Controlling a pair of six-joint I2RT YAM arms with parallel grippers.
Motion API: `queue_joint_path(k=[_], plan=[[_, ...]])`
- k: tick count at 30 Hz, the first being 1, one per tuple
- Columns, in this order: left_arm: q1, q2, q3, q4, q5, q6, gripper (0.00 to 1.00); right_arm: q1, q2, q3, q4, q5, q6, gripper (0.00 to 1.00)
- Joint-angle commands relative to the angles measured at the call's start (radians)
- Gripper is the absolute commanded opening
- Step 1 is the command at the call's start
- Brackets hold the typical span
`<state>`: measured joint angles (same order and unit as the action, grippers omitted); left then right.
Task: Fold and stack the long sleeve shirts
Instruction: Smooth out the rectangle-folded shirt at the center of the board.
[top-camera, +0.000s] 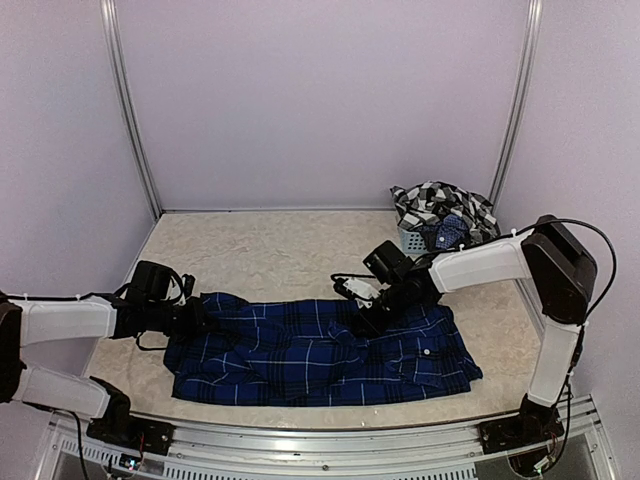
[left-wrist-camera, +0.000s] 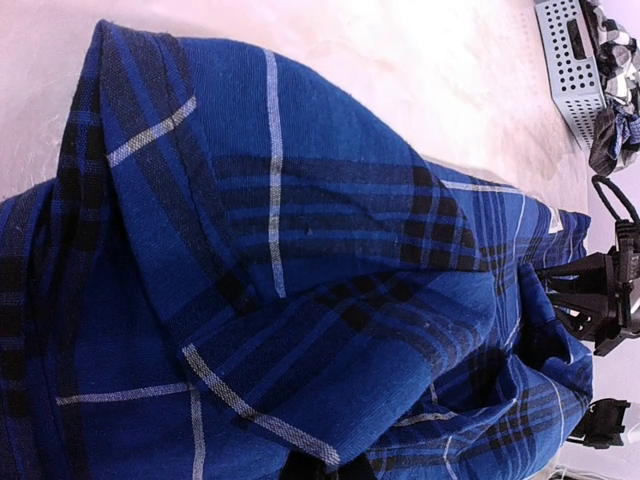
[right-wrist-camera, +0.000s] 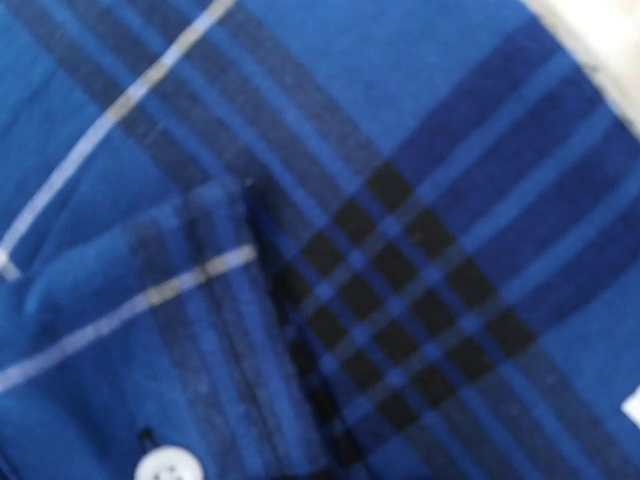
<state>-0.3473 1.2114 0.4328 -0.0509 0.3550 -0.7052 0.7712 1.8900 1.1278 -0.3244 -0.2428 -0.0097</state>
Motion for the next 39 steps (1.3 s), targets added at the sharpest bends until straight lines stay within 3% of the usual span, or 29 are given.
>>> queue_joint_path(k=[1, 8, 26, 39], plan=[[0.009, 0.005, 0.008, 0.024, -0.010, 0.018, 0.00, -0.004, -0.009, -0.014, -0.025, 0.004, 0.003, 0.20], [0.009, 0.008, 0.007, 0.010, -0.025, 0.019, 0.00, -0.004, -0.072, -0.001, -0.061, 0.030, 0.008, 0.00], [0.053, -0.024, 0.045, -0.061, 0.047, -0.021, 0.00, -0.006, -0.535, -0.052, -0.116, 0.127, 0.030, 0.00], [0.066, -0.042, 0.060, -0.056, 0.092, -0.047, 0.00, -0.017, -0.541, -0.060, -0.212, 0.363, 0.084, 0.00]])
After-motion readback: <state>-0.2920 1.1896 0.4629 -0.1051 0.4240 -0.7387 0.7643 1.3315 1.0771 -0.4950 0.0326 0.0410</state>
